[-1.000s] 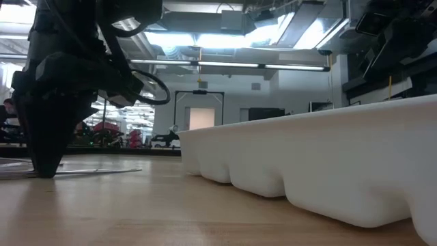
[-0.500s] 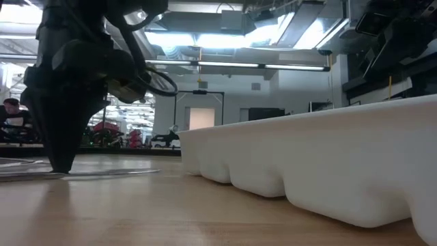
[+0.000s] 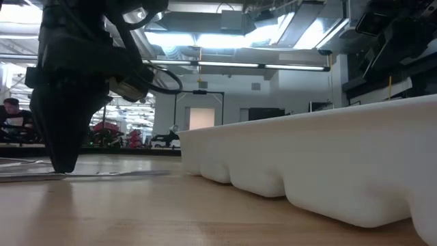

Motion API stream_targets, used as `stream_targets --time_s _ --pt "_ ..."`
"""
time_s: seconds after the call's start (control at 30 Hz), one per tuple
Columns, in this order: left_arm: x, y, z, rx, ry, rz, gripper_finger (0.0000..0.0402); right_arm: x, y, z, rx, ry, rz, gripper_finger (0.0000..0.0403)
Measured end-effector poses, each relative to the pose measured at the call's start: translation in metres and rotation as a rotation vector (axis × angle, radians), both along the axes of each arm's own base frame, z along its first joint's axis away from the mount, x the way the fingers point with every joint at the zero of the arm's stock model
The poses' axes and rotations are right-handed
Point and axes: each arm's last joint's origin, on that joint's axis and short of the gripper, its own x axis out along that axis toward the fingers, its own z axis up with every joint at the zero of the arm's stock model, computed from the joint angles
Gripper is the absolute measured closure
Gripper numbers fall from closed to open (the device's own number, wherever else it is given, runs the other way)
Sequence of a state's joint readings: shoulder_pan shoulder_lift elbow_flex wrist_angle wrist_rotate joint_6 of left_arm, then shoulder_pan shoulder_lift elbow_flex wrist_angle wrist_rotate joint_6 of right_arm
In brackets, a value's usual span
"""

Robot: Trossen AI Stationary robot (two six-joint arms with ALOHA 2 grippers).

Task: Sort silverware
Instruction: Put the silver table knife into the silverware tray

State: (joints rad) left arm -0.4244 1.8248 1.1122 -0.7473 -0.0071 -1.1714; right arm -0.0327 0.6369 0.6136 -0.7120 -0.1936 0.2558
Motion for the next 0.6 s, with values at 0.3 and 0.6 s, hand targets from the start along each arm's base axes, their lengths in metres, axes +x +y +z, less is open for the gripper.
stream_targets --time_s 0.3,0.6 --pt "-0.0026 -0.0076 0.0007 -0.001 -0.011 -0.103 0.027 0.0021 -0.0001 0.0023 0.0 -0.032 0.0 0.0278" --pt "-0.0031 -0.0089 0.0009 -0.002 -0.012 -0.113 0.027 -0.0001 0.0014 0.0047 0.029 -0.057 0.04 0.0278"
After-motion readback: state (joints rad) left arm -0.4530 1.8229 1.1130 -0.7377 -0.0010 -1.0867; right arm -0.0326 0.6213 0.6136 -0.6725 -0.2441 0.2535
